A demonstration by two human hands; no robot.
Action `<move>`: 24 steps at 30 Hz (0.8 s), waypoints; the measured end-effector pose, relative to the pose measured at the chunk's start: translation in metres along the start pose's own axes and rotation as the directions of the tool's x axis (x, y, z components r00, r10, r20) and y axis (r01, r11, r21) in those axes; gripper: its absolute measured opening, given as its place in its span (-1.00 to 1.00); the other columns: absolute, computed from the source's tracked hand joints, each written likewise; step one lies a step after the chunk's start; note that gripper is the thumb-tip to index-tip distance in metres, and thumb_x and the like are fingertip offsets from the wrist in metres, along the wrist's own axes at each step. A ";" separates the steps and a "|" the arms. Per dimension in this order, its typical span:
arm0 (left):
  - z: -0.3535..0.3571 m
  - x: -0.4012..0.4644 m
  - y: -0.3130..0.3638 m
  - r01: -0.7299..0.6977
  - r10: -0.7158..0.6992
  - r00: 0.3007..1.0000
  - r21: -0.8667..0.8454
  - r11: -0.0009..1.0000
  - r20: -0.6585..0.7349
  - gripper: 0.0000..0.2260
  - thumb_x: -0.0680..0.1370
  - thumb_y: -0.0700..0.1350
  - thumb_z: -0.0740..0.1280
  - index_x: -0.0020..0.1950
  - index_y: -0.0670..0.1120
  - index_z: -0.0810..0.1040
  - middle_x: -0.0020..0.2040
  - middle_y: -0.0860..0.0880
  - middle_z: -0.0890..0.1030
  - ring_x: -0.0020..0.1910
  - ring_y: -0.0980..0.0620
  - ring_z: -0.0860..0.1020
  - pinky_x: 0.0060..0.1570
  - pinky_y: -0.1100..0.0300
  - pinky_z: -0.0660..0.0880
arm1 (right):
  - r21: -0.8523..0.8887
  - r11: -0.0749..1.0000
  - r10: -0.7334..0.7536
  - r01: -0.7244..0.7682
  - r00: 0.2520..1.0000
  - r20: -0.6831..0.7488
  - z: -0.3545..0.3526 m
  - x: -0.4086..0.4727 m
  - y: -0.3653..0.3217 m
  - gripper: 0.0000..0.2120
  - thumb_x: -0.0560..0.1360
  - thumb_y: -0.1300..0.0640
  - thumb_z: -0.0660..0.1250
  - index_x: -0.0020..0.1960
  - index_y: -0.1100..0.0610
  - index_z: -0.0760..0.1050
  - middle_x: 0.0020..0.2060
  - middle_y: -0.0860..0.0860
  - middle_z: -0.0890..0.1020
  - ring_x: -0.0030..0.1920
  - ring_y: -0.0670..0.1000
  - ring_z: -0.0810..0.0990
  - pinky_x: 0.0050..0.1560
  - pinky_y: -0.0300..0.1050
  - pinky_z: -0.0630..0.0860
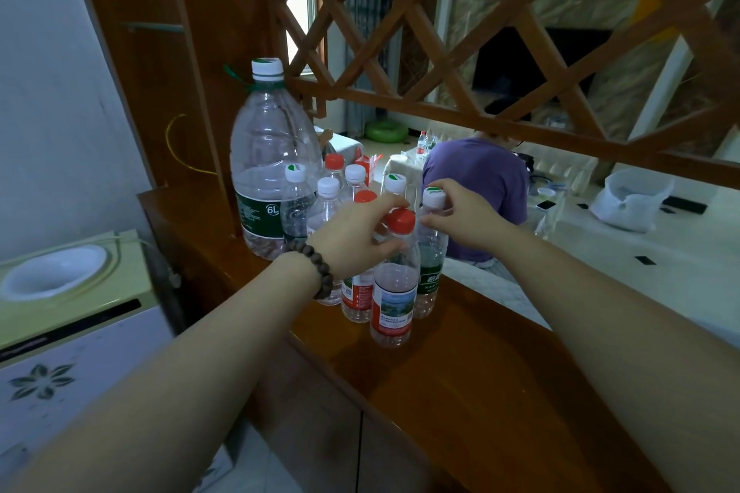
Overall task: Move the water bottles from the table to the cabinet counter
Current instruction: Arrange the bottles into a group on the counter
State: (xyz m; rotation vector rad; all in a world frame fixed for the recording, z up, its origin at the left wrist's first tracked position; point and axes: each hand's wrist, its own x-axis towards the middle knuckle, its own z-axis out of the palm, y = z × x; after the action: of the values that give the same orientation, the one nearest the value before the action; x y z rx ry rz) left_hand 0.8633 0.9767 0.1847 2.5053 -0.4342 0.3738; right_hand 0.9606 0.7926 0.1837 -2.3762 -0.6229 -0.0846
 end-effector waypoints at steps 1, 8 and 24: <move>0.001 0.000 0.000 -0.002 0.002 1.000 0.002 1.000 -0.006 -0.53 0.51 -0.06 0.40 0.39 0.01 0.36 0.12 -0.03 0.59 -0.03 0.09 0.58 0.01 0.19 0.56 | 0.009 1.000 0.001 -0.001 1.000 -0.005 0.001 0.000 0.001 -0.47 0.46 0.07 0.42 0.36 0.08 0.32 0.01 0.05 0.57 -0.01 0.04 0.59 -0.06 -0.17 0.38; -0.001 -0.004 0.000 -0.001 -0.005 0.994 -0.055 0.998 -0.113 -0.46 0.46 -0.01 0.44 0.40 -0.03 0.36 0.17 -0.05 0.56 0.07 0.09 0.54 0.05 0.25 0.52 | 0.096 0.995 0.010 -0.010 1.000 0.005 0.006 -0.006 0.002 -0.39 0.44 0.06 0.43 0.41 0.04 0.25 0.11 0.05 0.57 0.04 0.04 0.57 0.05 -0.06 0.50; 0.063 -0.054 -0.053 0.495 -0.470 0.835 0.019 0.869 -0.286 -0.46 0.44 0.19 0.40 0.31 -0.08 0.47 0.21 -0.05 0.47 0.18 0.00 0.47 0.10 0.12 0.48 | 0.136 0.969 0.215 -0.208 0.976 -0.038 0.056 -0.104 -0.017 -0.35 0.34 -0.19 0.46 0.29 0.08 0.31 0.10 -0.02 0.51 0.02 -0.05 0.53 -0.08 -0.18 0.47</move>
State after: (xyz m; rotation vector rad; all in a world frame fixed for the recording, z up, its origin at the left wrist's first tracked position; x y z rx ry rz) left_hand 0.8453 0.9949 0.0897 2.4877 0.3368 0.5303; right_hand 0.8555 0.7962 0.1279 -2.2892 -0.3360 -0.0115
